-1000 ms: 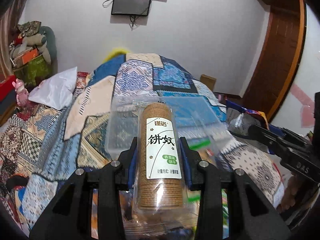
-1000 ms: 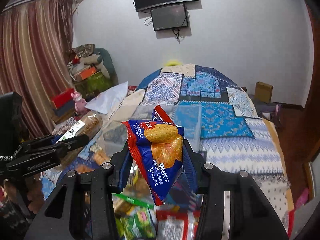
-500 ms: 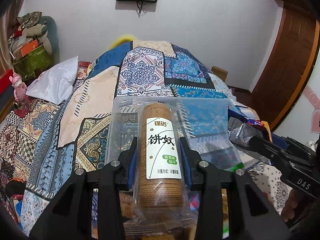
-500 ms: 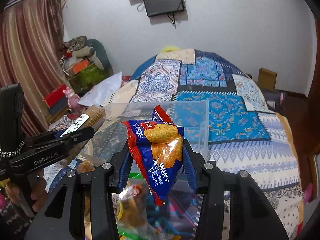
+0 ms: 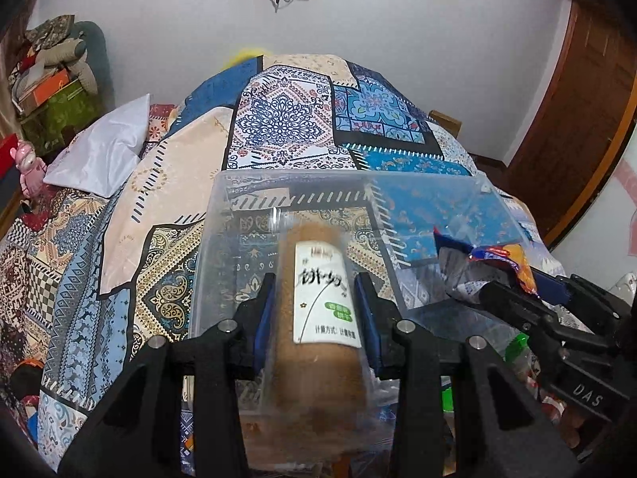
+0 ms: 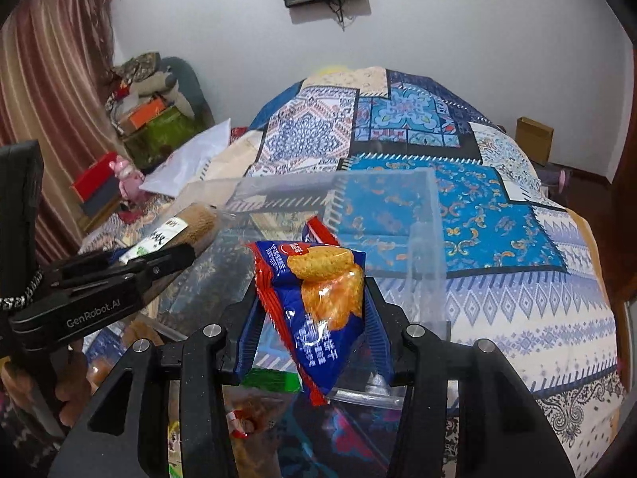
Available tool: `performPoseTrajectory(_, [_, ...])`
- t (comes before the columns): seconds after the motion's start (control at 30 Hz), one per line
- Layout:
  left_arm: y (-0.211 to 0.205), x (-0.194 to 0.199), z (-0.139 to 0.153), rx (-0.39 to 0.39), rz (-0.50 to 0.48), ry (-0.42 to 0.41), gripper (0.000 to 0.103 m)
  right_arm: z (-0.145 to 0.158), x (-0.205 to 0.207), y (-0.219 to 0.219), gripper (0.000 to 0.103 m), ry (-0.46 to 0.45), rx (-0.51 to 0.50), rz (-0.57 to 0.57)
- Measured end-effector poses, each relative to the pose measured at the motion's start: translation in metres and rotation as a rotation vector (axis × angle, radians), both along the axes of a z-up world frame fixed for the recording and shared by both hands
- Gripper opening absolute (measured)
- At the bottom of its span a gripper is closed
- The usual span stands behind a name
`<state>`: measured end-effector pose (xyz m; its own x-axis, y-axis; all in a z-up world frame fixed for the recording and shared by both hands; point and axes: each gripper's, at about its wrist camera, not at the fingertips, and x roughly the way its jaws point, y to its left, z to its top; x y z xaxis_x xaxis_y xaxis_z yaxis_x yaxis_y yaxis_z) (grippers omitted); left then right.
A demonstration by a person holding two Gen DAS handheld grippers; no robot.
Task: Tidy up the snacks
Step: 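Carry the biscuit tube into the box with left gripper while right drops blue bag in, then grasp the cat-ear snack bag with right gripper while left grasps a biscuit roll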
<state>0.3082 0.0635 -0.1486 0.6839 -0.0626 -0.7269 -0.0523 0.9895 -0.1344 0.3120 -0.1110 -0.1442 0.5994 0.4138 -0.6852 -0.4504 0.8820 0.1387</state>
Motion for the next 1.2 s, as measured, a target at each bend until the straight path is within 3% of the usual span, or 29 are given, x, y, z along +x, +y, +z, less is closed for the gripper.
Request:
performPoseTrajectory(0.07, [-0.002, -0.001, 0.003, 0.031, 0.012, -0.019, 0.043, -0.001, -0.001, 0.002, 0.046, -0.003, -0.023, -0.005])
performPoseTrajectory(0.17, [-0.006, -0.008, 0.013, 0.048, -0.005, -0.053, 0.061, -0.002, -0.002, 0.003, 0.051, 0.000, -0.041, -0.001])
performPoseTrajectory(0.33, [-0.011, -0.023, 0.030, 0.071, -0.016, -0.094, 0.062, 0.008, -0.013, 0.003, 0.052, -0.026, -0.042, 0.009])
performPoseTrajectory(0.47, [-0.010, -0.039, 0.044, 0.068, -0.021, -0.113, 0.063, 0.025, -0.026, -0.002, 0.063, -0.060, 0.004, 0.014])
performPoseTrajectory(0.6, [-0.001, -0.056, 0.054, 0.055, -0.009, -0.128, 0.074, 0.041, -0.040, -0.008, 0.066, -0.092, 0.029, 0.016])
performPoseTrajectory(0.67, [0.005, -0.064, 0.057, 0.065, -0.001, -0.128, 0.074, 0.047, -0.048, -0.012, 0.066, -0.098, 0.034, 0.018])
performPoseTrajectory(0.73, [0.010, -0.071, 0.056, 0.085, 0.008, -0.116, 0.075, 0.049, -0.053, -0.014, 0.068, -0.098, 0.036, 0.023])
performPoseTrajectory(0.8, [0.017, -0.077, 0.053, 0.093, 0.016, -0.092, 0.083, 0.048, -0.058, -0.015, 0.071, -0.093, 0.035, 0.032])
performPoseTrajectory(1.07, [0.037, -0.088, 0.012, 0.115, 0.040, 0.037, 0.083, 0.026, -0.070, -0.012, 0.072, -0.026, 0.010, 0.068])
performPoseTrajectory(1.2, [0.038, -0.087, -0.012, 0.077, 0.013, 0.117, 0.083, 0.011, -0.073, -0.008, 0.072, 0.014, 0.001, 0.082])
